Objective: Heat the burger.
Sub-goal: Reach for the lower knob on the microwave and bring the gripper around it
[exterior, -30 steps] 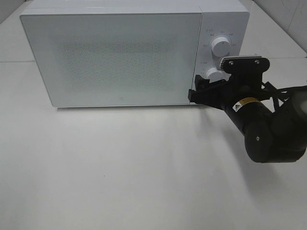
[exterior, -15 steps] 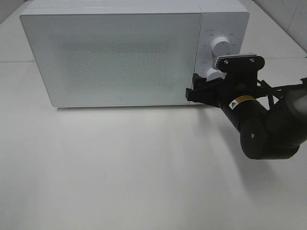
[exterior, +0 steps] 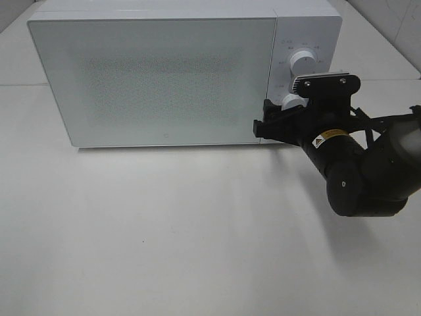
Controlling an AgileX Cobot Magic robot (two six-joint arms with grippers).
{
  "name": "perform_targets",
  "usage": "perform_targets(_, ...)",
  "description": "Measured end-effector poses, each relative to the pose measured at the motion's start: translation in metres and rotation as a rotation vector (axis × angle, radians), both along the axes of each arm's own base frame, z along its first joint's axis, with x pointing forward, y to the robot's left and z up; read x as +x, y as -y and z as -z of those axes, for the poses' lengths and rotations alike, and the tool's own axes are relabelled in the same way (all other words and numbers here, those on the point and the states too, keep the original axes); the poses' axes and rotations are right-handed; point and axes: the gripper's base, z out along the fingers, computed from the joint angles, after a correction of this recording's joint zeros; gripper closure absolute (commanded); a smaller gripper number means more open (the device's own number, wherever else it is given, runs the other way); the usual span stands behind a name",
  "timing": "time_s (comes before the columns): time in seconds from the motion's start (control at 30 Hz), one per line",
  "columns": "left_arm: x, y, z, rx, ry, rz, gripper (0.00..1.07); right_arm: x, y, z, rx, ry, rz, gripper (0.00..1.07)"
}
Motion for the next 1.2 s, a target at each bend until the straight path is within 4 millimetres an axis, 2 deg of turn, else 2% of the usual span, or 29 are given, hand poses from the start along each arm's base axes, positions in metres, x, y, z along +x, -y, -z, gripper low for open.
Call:
perform_targets(0.23,0.0000,0.0000,0.0000,0.000,0.000,0.000,0.03,0.0000,0.0003,0.0001,-0.004,-0.001,0.003,0.31)
perform_targets(0.4,0.0000,0.0000,0.0000,0.000,0.000,0.000,0.03,0.0001,0.0005,0.0002,-0.006,-0.001,0.005,0.37)
perform_targets(0.47,0.0000,0.0000,0.0000,0.000,0.000,0.000,0.03,0.0003,0.0006,0.0001,-0.005,-0.001,0.007,0.45)
perform_targets(0.5,0.0000,0.0000,0.0000,0.000,0.000,0.000,0.03,0.0003,0.0006,0.0001,-0.005,-0.001,0.007,0.45)
perform_targets(0.57,0.0000,0.0000,0.0000,0.000,0.000,0.000,0.03,0.0009,0.0003,-0.0003,-0.004,0.000,0.008,0.57)
perform_targets(0.6,0.0000,0.0000,0.0000,0.000,0.000,0.000,0.03,0.0009,0.0003,-0.0003,-0.004,0.000,0.008,0.57)
perform_targets(0.63,0.0000,0.0000,0.0000,0.000,0.000,0.000,0.03,0.0013,0.0000,-0.0004,-0.003,-0.001,0.007,0.65)
perform_targets(0.7,0.0000,0.0000,0.0000,0.000,0.000,0.000,0.03,0.0014,0.0004,-0.0003,-0.002,-0.002,0.012,0.69)
perform_targets(0.73,0.0000,0.0000,0.0000,0.000,0.000,0.000,0.03,0.0014,0.0008,-0.0003,-0.001,-0.003,0.017,0.78)
perform_targets(0.77,0.0000,0.0000,0.0000,0.000,0.000,0.000,0.03,0.0014,0.0008,-0.0003,-0.001,-0.003,0.017,0.78)
perform_targets(0.83,0.0000,0.0000,0.0000,0.000,0.000,0.000,0.03,0.0015,0.0013,0.0000,0.000,-0.006,0.023,0.88)
perform_targets(1.13,0.0000,0.0000,0.0000,0.000,0.000,0.000,0.03,0.0015,0.0013,0.0000,0.039,-0.013,0.031,0.90)
perform_targets(1.2,0.0000,0.0000,0.0000,0.000,0.000,0.000,0.03,0.0014,0.0009,-0.0001,0.130,-0.029,0.046,0.90)
